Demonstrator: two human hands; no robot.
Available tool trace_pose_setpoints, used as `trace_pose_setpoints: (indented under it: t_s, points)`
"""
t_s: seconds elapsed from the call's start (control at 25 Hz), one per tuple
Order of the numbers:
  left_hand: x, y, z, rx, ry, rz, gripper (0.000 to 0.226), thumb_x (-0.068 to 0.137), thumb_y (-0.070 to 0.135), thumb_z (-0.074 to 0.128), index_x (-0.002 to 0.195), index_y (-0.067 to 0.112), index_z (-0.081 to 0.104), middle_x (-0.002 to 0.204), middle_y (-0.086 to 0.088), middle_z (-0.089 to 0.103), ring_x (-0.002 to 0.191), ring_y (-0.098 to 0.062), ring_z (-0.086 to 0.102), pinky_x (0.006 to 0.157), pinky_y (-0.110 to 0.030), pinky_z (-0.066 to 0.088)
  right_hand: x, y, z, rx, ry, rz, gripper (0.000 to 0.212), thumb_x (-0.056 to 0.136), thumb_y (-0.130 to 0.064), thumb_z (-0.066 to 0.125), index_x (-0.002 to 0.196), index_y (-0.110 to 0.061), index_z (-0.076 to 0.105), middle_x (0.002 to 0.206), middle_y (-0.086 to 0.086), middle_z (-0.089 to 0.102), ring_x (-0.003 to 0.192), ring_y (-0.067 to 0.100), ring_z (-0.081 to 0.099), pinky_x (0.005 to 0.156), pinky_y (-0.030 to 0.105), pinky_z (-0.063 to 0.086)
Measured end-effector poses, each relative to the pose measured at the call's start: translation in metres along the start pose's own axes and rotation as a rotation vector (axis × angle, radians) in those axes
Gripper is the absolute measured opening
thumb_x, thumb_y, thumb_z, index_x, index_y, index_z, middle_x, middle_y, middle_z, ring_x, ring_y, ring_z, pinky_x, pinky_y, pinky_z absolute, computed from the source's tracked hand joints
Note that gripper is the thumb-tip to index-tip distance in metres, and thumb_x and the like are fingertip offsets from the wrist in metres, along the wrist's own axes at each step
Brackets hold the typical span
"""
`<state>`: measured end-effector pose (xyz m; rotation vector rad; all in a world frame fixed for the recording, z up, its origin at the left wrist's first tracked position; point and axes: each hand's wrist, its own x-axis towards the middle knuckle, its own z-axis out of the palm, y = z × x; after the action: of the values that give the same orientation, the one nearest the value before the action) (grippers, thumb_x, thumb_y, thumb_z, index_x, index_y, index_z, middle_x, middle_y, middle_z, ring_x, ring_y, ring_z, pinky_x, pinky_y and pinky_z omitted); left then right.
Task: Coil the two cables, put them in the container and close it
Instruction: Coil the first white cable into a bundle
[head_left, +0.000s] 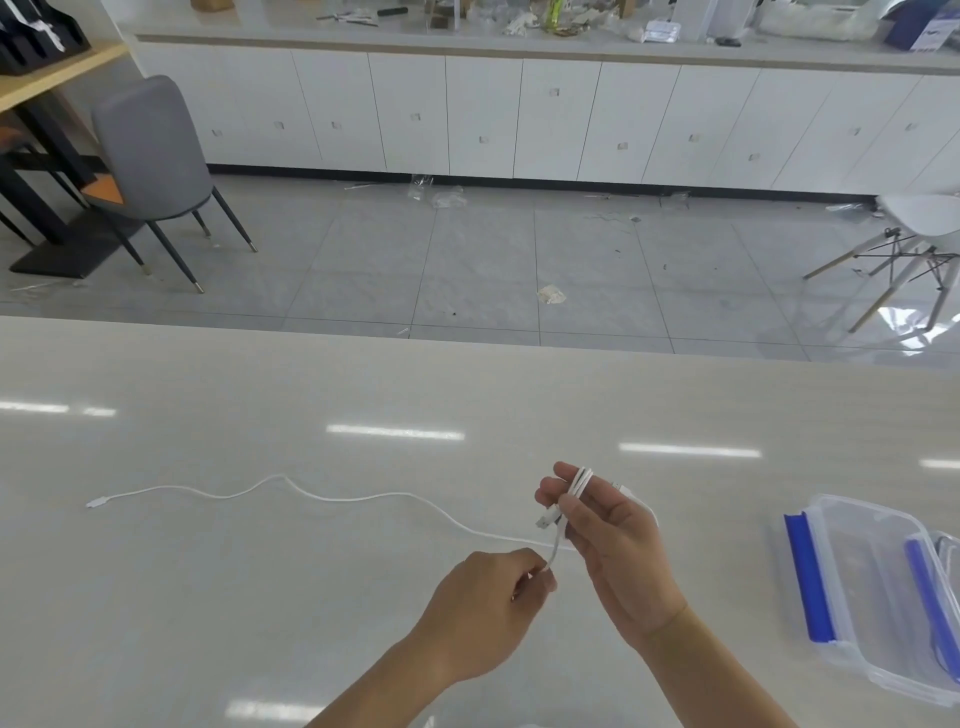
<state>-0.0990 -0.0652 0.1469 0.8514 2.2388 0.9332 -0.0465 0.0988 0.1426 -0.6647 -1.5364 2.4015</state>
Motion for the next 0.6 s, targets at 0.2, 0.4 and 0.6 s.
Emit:
trace_pose_setpoints:
  t_s: [0.2,0.4,0.6]
  points:
    - [-0.006,0.013,-0.021,0.036,-0.053,0.043,0.025,0.093,0.045,0.054,0.077,0.027,0.058,0.055,0.014,0.051,0.052,-0.006,0.045,0.053,-0.021,0.03,-0.006,0.002,-0.006,-0.535,-0.104,0.035,0.025,0.095,0.003,0.058,0.083,-0.01,0.076,0.102,-0.008,0.077,0.09,0.009,0.071,0.083,0.025,0.053]
    - [0.001,0.009,-0.056,-0.044,-0.012,0.052,0.02,0.086,0.048,0.064,0.08,0.029,0.069,0.055,0.018,0.056,0.05,-0.004,0.044,0.053,-0.017,0.033,-0.02,-0.008,-0.005,-0.567,-0.407,0.164,0.031,0.102,-0.038,0.051,0.086,-0.022,0.072,0.076,-0.004,0.067,0.075,0.013,0.059,0.079,0.025,0.046]
    - [0.012,0.001,-0.081,-0.184,-0.017,0.093,0.017,0.079,0.045,0.078,0.079,0.03,0.072,0.079,0.006,0.07,0.07,-0.015,0.062,0.064,-0.027,0.049,-0.023,-0.017,-0.003,-0.477,-0.579,0.219,0.035,0.103,-0.035,0.049,0.106,-0.009,0.072,0.073,-0.002,0.056,0.078,0.02,0.062,0.085,0.03,0.05]
